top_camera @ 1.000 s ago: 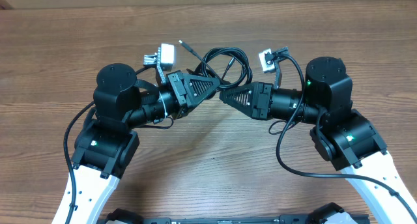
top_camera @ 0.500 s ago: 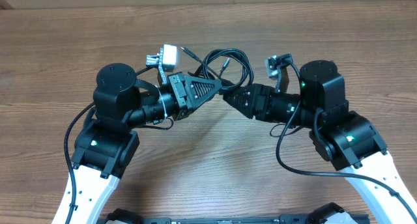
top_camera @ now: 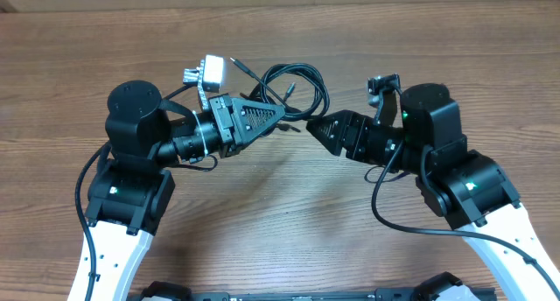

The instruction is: Untangle cables

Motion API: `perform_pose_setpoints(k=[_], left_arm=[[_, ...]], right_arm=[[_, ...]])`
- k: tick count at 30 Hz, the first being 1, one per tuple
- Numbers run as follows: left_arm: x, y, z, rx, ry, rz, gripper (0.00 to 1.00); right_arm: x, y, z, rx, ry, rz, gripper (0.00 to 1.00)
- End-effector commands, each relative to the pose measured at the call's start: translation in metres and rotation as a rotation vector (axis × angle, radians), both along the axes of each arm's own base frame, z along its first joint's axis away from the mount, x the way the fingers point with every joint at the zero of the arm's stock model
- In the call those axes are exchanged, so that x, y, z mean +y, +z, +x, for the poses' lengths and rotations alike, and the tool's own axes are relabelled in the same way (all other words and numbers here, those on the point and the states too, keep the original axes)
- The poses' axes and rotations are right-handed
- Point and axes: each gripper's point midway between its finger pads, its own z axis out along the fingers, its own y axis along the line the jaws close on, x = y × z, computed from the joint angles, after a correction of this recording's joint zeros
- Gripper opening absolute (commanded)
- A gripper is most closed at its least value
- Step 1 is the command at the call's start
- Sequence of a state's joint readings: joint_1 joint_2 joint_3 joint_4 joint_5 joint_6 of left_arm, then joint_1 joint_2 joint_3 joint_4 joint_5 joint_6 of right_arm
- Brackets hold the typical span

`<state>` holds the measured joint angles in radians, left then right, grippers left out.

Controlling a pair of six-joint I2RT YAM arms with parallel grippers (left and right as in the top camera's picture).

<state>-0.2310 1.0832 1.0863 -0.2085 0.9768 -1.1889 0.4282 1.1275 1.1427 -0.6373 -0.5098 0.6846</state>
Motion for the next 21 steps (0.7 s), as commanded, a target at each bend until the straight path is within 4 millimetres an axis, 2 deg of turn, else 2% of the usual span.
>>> perform_pose_setpoints(k=[1,2,7,15,21], left_arm=[[0.0,0.007,-0.004,-0.102,-0.027,0.018,0.04],[0.001,0.007,-0.002,-0.114,-0.02,0.025,0.04],[0.001,0.008,-0.002,-0.118,-0.017,0.025,0.04],[-0.002,0.009,-0.009,-0.116,-0.057,0.015,0.04],[-0.003,0.009,-0.011,-0.112,-0.071,0.011,0.04]], right_arm=[[0.009,0.039,-0.02,-0.176,0.153,0.054,0.7],[0.01,0.046,-0.023,-0.213,0.174,0.061,0.7],[0.008,0.054,-0.027,-0.303,0.2,0.04,0.7],[0.01,0.077,-0.02,-0.445,0.202,0.054,0.68],[0.011,0.082,-0.019,-0.469,0.201,0.062,0.43]])
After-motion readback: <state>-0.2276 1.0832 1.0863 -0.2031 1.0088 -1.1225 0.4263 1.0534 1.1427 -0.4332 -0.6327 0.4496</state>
